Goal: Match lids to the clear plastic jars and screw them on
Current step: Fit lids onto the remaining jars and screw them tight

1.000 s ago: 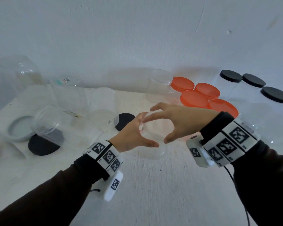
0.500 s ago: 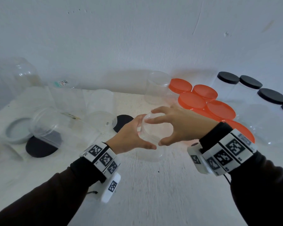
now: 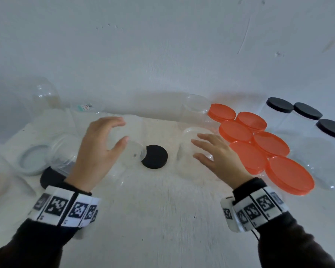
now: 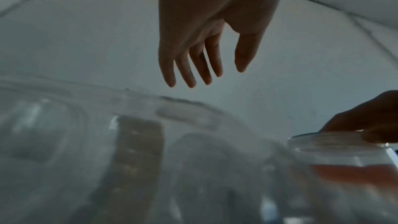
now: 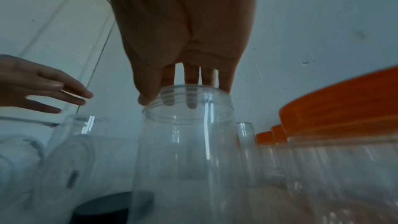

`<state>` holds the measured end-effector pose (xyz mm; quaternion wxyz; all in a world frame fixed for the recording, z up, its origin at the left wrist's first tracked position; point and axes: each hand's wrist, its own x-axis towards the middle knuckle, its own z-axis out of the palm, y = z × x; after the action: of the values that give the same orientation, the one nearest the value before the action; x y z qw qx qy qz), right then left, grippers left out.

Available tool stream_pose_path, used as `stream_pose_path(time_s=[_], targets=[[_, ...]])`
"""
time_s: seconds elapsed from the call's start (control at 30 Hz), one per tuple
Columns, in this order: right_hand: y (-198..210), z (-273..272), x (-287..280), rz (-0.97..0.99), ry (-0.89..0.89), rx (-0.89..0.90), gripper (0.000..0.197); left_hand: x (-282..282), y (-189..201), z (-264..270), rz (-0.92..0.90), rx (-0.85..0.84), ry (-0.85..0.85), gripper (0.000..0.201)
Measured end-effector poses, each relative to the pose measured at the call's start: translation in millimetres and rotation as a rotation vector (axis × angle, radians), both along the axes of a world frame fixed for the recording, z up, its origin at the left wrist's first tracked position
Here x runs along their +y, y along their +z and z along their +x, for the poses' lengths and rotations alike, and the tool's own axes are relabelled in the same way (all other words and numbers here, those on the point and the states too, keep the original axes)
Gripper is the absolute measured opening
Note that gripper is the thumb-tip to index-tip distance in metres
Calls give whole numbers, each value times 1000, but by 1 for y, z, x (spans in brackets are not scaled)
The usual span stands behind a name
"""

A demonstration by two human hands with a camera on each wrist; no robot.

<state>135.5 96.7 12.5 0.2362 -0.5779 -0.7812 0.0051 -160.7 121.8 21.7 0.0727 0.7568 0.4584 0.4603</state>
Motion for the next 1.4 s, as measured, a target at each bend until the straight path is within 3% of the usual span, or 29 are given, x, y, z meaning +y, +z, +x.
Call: stream_pose_path(time_s=[0.17,0.33,0.57,0.97,1.1,1.17,1.27,1.4], targets=[[-10,3,39,31,-86,32,36,9,-13,-25,-117,401,87,54],[-8,3,61,-8,-156,60,38,7,-26,-26,-317,492,149,50],[-7,9,78,-13,-201,57,37,7,-32,-25,-293,471,144,77],[-4,11,85,-24,-224,20,37,7,-31,-23,-331,452,118,79],[11,-1,81,-131,-308,-162,45,2,-24,-25,-300,337,76,72],[19,-19,74,-103,-333,-227,52,-5,-15,-28,-193,282,72,59],[31,-63,55,-12,-184,-112,50,-23,2,-40,-40,255,115,41],[40,-133,27,-20,103,-9,46,-50,24,-66,50,237,244,38]])
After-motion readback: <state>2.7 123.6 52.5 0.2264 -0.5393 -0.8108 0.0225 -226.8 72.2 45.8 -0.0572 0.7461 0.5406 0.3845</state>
